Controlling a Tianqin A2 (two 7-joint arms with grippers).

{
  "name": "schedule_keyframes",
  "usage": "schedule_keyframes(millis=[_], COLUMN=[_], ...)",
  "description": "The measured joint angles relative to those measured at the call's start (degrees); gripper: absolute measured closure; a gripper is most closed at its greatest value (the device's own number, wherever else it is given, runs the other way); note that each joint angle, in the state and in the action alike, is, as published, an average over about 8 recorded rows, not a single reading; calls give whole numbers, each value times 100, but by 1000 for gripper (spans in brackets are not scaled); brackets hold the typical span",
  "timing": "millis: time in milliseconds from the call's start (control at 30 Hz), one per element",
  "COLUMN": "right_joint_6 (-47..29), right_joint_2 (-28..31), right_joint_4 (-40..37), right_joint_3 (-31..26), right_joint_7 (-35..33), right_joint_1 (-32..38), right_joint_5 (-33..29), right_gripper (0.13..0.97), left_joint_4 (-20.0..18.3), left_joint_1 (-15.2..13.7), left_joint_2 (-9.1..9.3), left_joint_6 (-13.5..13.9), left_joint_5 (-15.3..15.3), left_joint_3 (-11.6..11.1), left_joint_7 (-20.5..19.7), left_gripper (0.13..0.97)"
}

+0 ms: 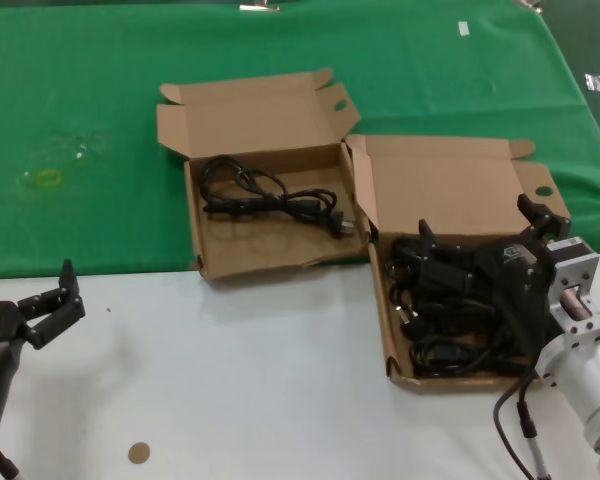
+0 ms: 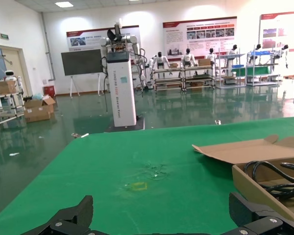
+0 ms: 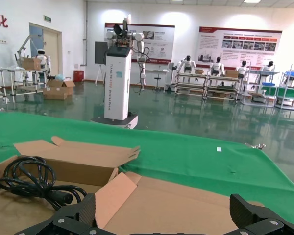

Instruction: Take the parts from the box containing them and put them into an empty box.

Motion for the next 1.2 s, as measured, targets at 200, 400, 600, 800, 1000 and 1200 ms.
schedule_keyframes(millis=[200,400,600,800,1000,1200], right_joint_6=[0,0,0,0,0,0], right_joint_2=[0,0,0,0,0,0], right_joint_4=[0,0,0,0,0,0], right_joint_3=[0,0,0,0,0,0], right_joint_7=[0,0,0,0,0,0], right_joint_1=[0,0,0,0,0,0], right_joint_5=[0,0,0,0,0,0], right_gripper=[129,129,129,129,129,129], left_joint_4=[0,0,0,0,0,0], left_joint_1=[0,0,0,0,0,0], left_joint_2=[0,0,0,0,0,0], left_joint_6=[0,0,0,0,0,0], left_joint_5=[0,0,0,0,0,0], left_joint_3=[0,0,0,0,0,0], left_joint_7=[0,0,0,0,0,0], left_gripper=[132,132,132,132,132,132])
